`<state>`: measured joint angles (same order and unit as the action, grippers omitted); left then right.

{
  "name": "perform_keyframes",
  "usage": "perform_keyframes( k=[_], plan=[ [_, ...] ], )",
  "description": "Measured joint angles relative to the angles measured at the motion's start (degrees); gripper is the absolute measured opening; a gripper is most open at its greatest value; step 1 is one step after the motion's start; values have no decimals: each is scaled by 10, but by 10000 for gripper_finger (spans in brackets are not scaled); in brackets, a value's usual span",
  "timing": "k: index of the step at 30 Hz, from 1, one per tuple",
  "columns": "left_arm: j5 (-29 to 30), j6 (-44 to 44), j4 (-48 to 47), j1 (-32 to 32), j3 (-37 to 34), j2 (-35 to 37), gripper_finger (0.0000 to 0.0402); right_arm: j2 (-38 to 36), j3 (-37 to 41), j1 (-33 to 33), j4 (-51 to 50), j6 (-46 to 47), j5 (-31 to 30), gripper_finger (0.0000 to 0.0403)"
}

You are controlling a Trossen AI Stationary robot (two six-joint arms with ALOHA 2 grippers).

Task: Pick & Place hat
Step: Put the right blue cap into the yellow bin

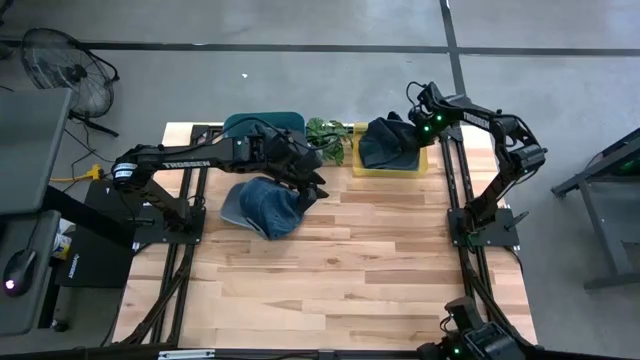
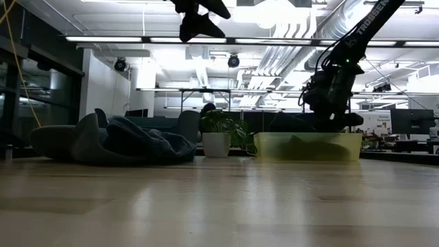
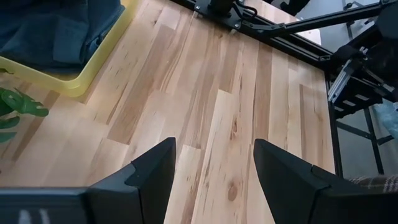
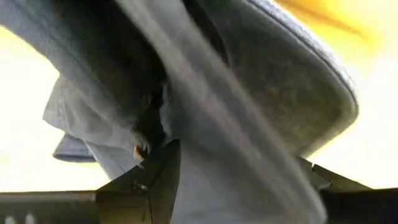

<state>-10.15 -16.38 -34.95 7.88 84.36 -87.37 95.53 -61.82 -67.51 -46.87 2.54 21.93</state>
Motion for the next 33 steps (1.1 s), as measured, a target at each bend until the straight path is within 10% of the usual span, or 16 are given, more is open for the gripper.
perform_keyframes(
  k=[15,23,33],
  plan=[
    [1,0,0,0,0,0,211,0,-147,1,-156,-46,-163,202],
    [1,0,1,0,0,0,211,0,-185,39,-154,-84,-125,195],
    [2,0,1,0,0,0,211,-5,-185,114,-49,-106,-128,57]
  ],
)
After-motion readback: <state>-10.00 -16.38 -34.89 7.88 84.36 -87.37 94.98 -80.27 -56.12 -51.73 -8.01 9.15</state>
